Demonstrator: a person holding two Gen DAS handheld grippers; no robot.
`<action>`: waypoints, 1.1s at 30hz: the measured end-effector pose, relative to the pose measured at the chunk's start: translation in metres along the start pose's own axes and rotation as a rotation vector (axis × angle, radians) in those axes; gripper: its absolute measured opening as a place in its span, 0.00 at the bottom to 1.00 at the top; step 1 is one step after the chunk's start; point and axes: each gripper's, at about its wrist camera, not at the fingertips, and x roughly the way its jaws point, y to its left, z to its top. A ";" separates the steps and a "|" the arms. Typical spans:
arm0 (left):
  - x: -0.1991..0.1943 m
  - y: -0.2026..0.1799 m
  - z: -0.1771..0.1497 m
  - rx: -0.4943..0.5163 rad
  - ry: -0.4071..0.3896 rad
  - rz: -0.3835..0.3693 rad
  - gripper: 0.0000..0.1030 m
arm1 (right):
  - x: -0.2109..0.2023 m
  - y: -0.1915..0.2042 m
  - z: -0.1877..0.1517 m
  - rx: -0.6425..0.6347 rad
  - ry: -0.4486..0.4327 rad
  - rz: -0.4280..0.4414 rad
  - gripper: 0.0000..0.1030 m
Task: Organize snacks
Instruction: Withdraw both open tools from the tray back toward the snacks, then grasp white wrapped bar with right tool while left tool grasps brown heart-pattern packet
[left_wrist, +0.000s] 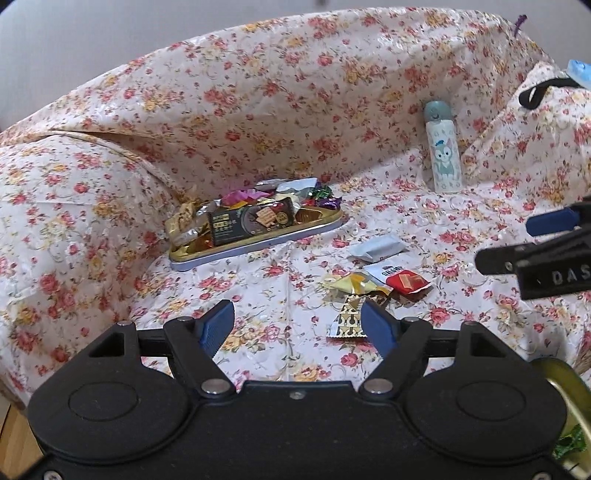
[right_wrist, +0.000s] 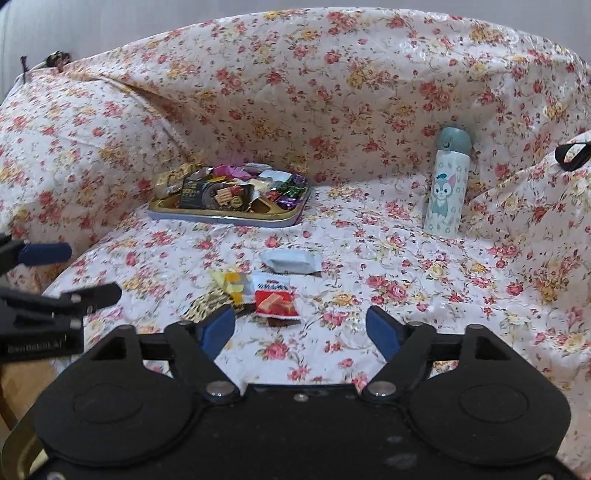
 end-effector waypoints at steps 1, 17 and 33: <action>0.004 -0.001 0.000 0.005 0.007 -0.011 0.75 | 0.005 0.000 0.001 0.000 0.004 -0.003 0.81; 0.072 -0.022 -0.001 0.101 0.113 -0.135 0.75 | 0.084 -0.002 0.010 -0.035 0.039 0.001 0.87; 0.133 -0.016 0.003 0.036 0.217 -0.173 0.69 | 0.136 -0.005 0.018 -0.033 0.104 0.013 0.87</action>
